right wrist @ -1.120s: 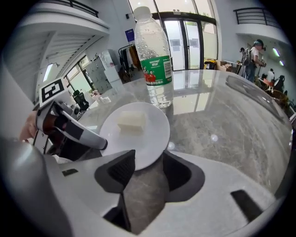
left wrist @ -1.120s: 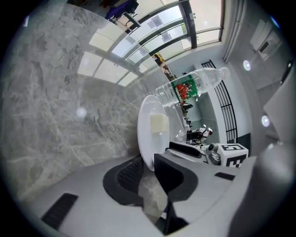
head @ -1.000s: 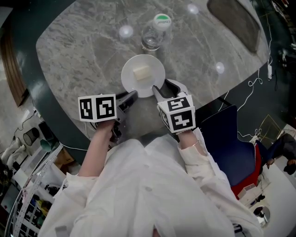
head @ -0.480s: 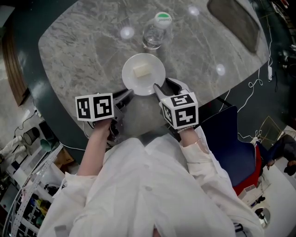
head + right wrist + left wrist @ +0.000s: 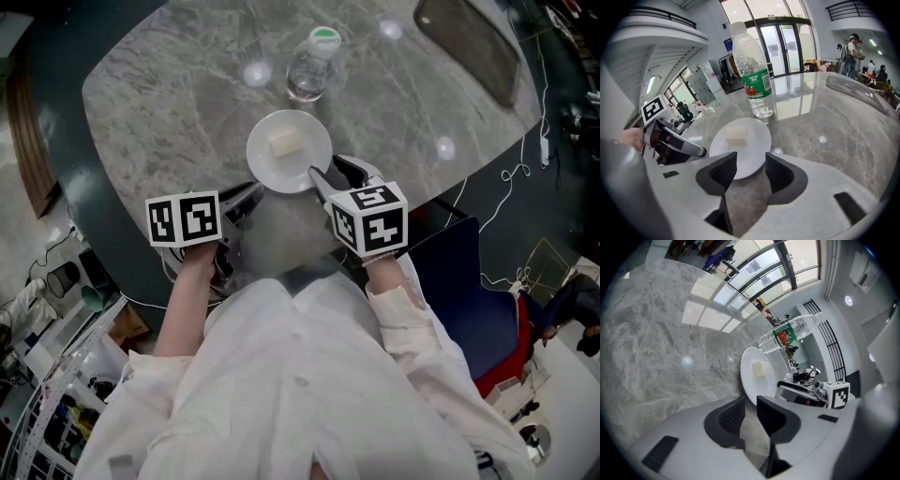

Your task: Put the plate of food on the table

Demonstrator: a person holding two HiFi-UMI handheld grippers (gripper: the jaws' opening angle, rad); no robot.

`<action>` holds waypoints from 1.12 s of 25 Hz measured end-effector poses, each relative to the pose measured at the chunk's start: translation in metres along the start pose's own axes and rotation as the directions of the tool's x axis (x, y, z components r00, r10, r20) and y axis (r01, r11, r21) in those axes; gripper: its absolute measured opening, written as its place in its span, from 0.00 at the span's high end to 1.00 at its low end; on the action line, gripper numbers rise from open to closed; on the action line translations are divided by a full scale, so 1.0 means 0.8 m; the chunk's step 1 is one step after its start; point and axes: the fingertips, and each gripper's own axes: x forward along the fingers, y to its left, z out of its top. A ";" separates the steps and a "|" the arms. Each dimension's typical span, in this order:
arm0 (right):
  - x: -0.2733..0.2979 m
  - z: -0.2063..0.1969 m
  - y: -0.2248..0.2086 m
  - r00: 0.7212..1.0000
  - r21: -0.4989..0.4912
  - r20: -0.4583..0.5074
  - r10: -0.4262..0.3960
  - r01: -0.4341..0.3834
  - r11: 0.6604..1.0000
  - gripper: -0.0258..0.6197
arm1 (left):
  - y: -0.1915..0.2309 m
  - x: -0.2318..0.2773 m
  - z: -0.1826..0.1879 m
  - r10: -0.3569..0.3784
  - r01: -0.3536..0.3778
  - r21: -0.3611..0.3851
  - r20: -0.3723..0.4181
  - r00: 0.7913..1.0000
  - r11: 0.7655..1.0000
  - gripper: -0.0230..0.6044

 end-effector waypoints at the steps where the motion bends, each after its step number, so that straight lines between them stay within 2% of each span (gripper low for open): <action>1: -0.004 0.004 0.002 1.000 -0.004 0.018 0.009 -0.009 1.000 0.68 | -0.001 -0.003 0.000 -0.003 0.003 0.003 0.004 1.000 1.000 0.86; 5: -0.024 0.020 0.012 0.992 -0.023 0.119 0.049 -0.047 0.999 0.69 | -0.010 -0.013 0.002 -0.014 0.014 0.022 0.042 0.999 1.000 0.86; 6: -0.031 0.025 0.016 0.988 -0.030 0.144 0.062 -0.059 0.998 0.73 | -0.015 -0.017 0.004 -0.024 0.023 0.030 0.059 0.998 0.999 0.86; 8: -0.047 0.033 0.026 0.975 -0.048 0.192 0.107 -0.100 0.994 0.90 | -0.027 -0.026 0.010 -0.056 0.051 0.050 0.103 0.993 0.997 0.86; 9: -0.055 0.037 0.033 0.968 -0.056 0.211 0.139 -0.130 0.990 0.93 | -0.034 -0.031 0.013 -0.070 0.063 0.060 0.127 0.989 0.996 0.86; 13: -0.086 0.046 0.059 0.929 -0.081 0.271 0.252 -0.239 0.968 0.95 | -0.058 -0.055 0.026 -0.119 0.095 0.111 0.230 0.966 0.989 0.90; 16: -0.103 0.052 0.066 0.911 -0.092 0.303 0.279 -0.264 0.960 0.95 | -0.077 -0.071 0.038 -0.172 0.123 0.179 0.293 0.940 0.976 0.92; 19: -0.115 0.049 0.069 0.908 -0.091 0.311 0.280 -0.265 0.960 0.95 | -0.100 -0.078 0.035 -0.223 0.159 0.228 0.288 0.931 0.961 0.93; 23: -0.132 0.054 0.078 0.903 -0.120 0.334 0.271 -0.245 0.962 0.96 | -0.125 -0.080 0.019 -0.261 0.184 0.295 0.249 0.933 0.938 0.93; 28: -0.154 0.060 0.096 0.883 -0.165 0.364 0.295 -0.251 0.954 0.96 | -0.142 -0.085 0.001 -0.215 0.111 0.405 0.220 0.952 0.908 0.93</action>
